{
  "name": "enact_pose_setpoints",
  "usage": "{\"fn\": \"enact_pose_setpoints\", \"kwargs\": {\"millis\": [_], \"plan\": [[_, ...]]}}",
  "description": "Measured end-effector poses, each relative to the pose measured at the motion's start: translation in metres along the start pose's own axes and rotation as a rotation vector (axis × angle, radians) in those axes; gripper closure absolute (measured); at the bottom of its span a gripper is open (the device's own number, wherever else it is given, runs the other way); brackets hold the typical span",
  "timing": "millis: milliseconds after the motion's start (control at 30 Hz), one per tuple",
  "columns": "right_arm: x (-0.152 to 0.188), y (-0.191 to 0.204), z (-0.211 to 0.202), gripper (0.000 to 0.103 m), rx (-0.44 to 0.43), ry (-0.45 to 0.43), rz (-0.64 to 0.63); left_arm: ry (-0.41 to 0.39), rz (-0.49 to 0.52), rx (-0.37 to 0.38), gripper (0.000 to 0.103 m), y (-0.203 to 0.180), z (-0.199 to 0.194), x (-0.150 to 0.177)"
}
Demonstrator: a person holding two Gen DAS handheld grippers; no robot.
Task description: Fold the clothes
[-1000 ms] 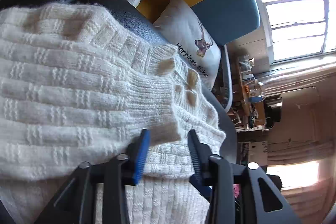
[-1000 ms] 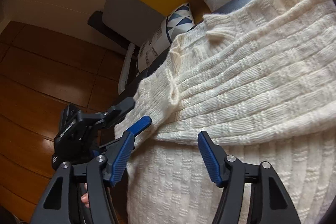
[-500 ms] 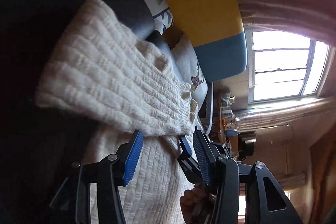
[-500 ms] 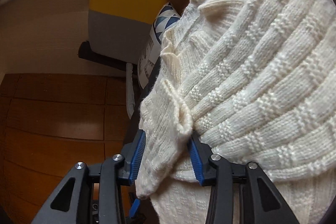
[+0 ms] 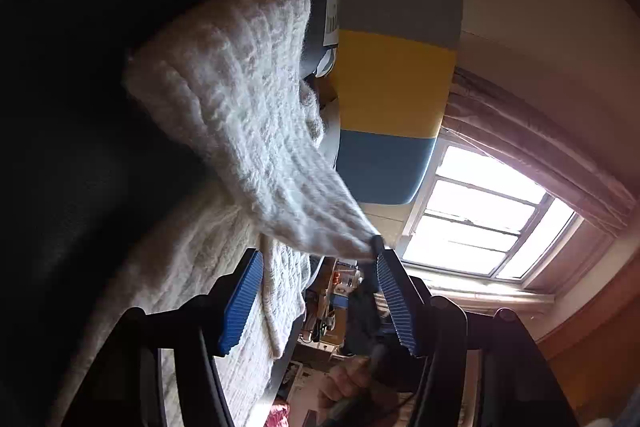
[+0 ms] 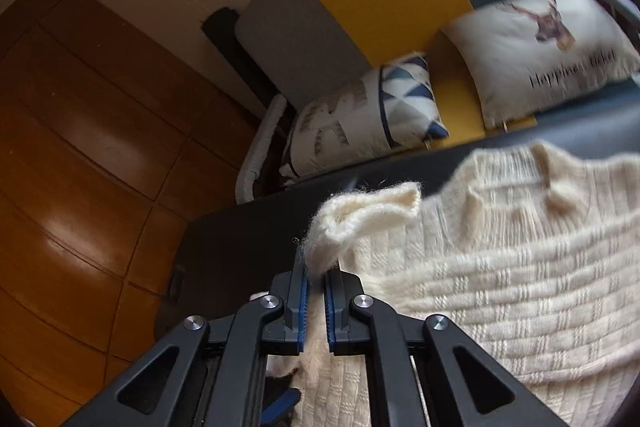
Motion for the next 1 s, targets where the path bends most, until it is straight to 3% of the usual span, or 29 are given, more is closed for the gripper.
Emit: {"fn": "enact_pose_setpoints", "kwargs": {"millis": [133,233,433,600,700,767,833,900,1000], "plan": [[-0.029,0.028,-0.039,0.097,0.016,-0.064,-0.099,-0.049,-0.021,-0.030,0.038,-0.010,0.016,-0.008],[-0.040,0.018,-0.073,0.097,0.047,-0.118,-0.106,-0.092,-0.013,-0.066,0.038,-0.015,0.024,-0.021],[-0.026,-0.071,-0.127,0.097,0.141,-0.192,0.047,-0.134,-0.011,-0.141,0.038,-0.014,0.036,-0.040],[0.011,-0.157,-0.131,0.097,0.219,-0.182,0.230,-0.154,0.038,-0.178,0.039,-0.016,0.038,-0.038],[0.034,-0.197,-0.132,0.097,0.254,-0.179,0.314,-0.159,0.075,-0.215,0.051,-0.017,0.038,-0.036],[0.046,-0.210,-0.139,0.097,0.255,-0.179,0.333,-0.158,0.130,-0.251,0.072,-0.022,0.041,-0.033],[0.056,-0.220,-0.147,0.097,0.253,-0.183,0.344,-0.162,0.192,-0.283,0.087,-0.029,0.044,-0.030],[0.062,-0.225,-0.153,0.097,0.243,-0.190,0.355,-0.173,0.270,-0.290,0.088,-0.043,0.046,-0.023],[0.070,-0.232,-0.161,0.097,0.223,-0.202,0.370,-0.194,0.349,-0.388,0.088,-0.047,0.050,-0.019]]}}
Point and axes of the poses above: each gripper's, at about its wrist camera, not at the fingertips, and z roughly the way its jaws point, y to its left, x to its underside, the point moved 2 cm from there along z, roughly the way its jaws point, and after that the axes turned 13 degrees about -x, right-handed, at the moved point
